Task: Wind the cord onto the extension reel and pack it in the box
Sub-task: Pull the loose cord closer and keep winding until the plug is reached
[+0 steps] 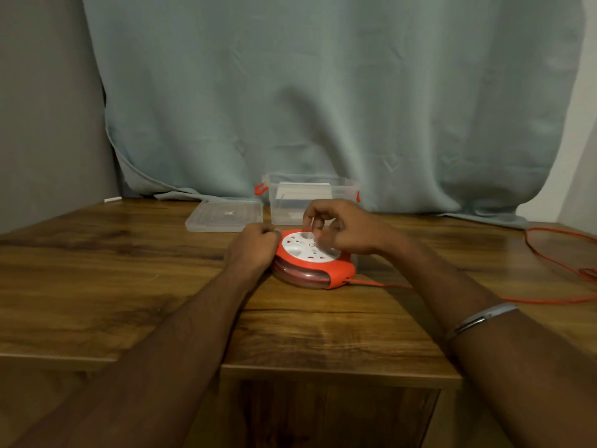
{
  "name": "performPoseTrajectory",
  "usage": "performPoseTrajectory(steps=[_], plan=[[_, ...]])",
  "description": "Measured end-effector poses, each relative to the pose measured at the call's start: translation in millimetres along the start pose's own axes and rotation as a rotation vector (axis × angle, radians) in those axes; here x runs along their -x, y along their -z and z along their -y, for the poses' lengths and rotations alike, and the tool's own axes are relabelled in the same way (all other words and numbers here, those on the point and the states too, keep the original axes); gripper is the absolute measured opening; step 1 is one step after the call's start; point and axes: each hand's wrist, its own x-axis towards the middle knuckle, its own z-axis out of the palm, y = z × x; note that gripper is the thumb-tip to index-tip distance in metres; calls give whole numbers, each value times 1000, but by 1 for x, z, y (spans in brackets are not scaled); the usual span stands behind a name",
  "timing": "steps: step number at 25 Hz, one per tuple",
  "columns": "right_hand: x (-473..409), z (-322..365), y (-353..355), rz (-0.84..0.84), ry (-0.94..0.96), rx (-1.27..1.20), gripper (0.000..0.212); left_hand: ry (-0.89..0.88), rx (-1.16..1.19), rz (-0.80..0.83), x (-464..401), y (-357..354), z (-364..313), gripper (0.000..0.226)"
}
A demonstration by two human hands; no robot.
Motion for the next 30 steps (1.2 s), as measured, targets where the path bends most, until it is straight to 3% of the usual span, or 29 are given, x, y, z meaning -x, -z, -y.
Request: performPoseTrajectory(steps=[2, 6, 13, 18, 27, 30], plan=[[5, -8, 11, 117, -43, -128, 50, 6, -1, -1, 1, 0, -1, 37], [6, -19, 20, 250, -90, -156, 64, -9, 39, 24, 3, -1, -3, 39], [8, -13, 15, 208, -84, -122, 55, -34, 27, 28, 6, 0, -4, 41], [8, -6, 8, 159, -53, -49, 28, -23, -3, 29, 5, 0, -4, 41], [2, 10, -10, 33, -36, 220, 56, -48, -35, 50, 6, 1, -4, 41], [2, 12, -11, 18, 28, 195, 44, -55, -16, 48, 5, 1, -3, 40]])
